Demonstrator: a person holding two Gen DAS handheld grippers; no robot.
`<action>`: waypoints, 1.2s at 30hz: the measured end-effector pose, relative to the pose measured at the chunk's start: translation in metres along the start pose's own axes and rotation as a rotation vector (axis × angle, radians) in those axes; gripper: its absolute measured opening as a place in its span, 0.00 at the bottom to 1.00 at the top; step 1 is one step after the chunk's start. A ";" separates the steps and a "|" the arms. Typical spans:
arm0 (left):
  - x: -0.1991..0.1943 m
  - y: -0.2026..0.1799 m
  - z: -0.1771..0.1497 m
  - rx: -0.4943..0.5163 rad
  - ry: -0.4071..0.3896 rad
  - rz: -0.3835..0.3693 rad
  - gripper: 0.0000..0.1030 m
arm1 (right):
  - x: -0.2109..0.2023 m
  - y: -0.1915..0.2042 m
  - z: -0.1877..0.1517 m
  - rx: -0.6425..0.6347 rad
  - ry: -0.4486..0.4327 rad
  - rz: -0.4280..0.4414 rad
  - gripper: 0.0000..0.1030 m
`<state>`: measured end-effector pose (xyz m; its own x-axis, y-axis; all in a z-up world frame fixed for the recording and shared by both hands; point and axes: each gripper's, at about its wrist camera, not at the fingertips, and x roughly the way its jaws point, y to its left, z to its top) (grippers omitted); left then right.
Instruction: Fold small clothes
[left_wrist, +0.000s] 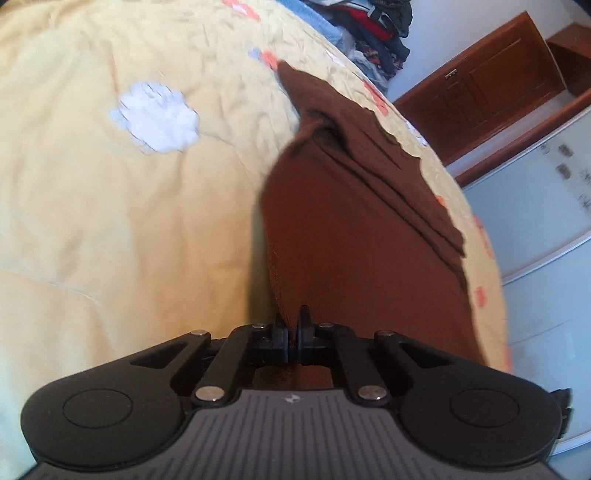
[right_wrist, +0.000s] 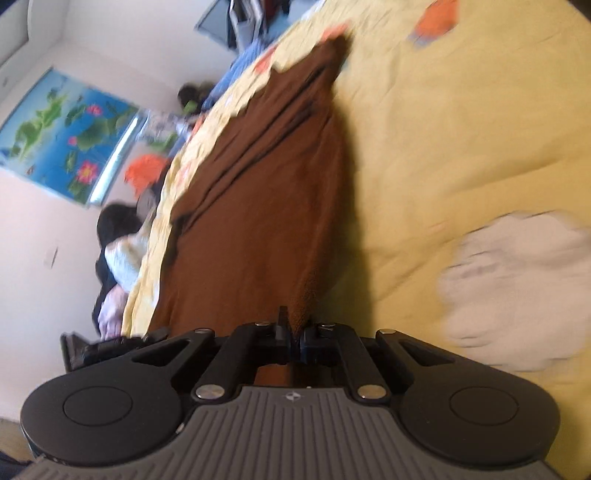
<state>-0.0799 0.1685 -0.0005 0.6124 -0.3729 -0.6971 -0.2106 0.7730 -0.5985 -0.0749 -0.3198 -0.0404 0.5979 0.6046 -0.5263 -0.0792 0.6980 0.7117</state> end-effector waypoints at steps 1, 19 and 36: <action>0.000 0.005 -0.002 -0.001 0.005 -0.004 0.04 | -0.002 -0.007 -0.002 0.016 0.002 -0.017 0.10; -0.026 0.015 -0.054 0.061 0.096 -0.106 0.05 | -0.018 -0.003 -0.057 0.003 0.127 0.049 0.07; 0.087 -0.120 -0.015 0.513 -0.202 0.372 0.84 | 0.138 0.138 0.002 -0.496 -0.167 -0.425 0.71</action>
<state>-0.0129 0.0354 0.0046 0.7104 0.0306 -0.7031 -0.0765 0.9965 -0.0339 -0.0020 -0.1409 -0.0136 0.7703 0.1991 -0.6058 -0.1433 0.9798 0.1397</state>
